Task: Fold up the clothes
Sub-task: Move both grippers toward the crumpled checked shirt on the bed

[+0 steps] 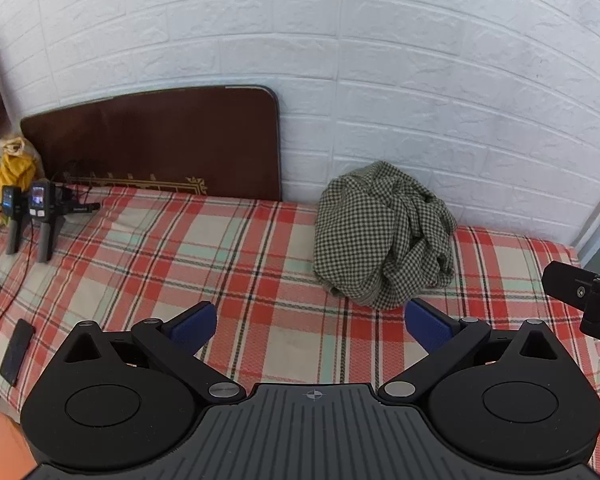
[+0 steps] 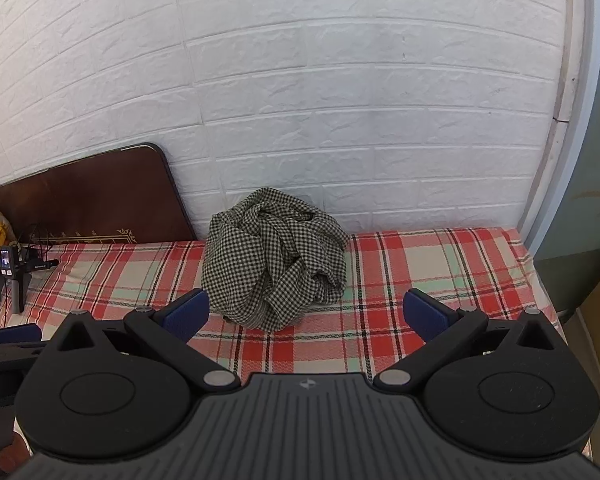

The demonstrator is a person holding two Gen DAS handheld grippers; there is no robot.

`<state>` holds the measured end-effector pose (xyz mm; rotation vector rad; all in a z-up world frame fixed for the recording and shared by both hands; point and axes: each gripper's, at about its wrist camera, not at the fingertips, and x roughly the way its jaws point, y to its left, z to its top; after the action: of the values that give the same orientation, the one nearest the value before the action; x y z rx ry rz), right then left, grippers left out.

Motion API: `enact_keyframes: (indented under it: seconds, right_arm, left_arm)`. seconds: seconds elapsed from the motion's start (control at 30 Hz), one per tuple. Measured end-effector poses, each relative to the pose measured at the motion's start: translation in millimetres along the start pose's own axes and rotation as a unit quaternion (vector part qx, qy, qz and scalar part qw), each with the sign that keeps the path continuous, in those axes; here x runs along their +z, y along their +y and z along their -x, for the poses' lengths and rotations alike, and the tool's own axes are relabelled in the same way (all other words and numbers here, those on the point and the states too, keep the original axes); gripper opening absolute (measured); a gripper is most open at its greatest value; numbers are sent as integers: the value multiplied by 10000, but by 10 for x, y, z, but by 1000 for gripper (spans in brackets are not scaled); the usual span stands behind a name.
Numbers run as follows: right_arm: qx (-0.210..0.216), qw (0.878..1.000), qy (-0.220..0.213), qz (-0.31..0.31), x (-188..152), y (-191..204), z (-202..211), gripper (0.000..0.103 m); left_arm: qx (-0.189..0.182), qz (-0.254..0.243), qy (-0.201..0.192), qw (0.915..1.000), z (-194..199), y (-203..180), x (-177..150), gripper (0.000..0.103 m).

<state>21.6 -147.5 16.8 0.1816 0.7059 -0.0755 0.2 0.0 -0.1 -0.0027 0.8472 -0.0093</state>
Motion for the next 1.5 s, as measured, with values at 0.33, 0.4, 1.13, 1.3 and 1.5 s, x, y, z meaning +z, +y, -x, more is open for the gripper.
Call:
enact_keyframes:
  seconds: [0.33,0.4,1.13,1.3,1.5]
  right_arm:
    - [9,10000,-34,56,23,10,-58,103]
    - [-37,9999,-88,91,-7,6,-54,103]
    - [-38,9996,95,273,-1,-42,-228,103]
    - [-4,9996,135,258,41,-50,-259,103]
    - [22,9995,192,264,80,-61,-296,103]
  left_arm:
    - [63,-5,-29,10000,-104,-94,-68,103]
    - [18,-4,-2,10000,-98,-75,-73,103]
    - [-111,-87,102,9998,-185,-194,28,103]
    - [-106,-66,101,9999,-186,-212,32,103]
    - [-81,-84,116,9999,-208,-211,41,103]
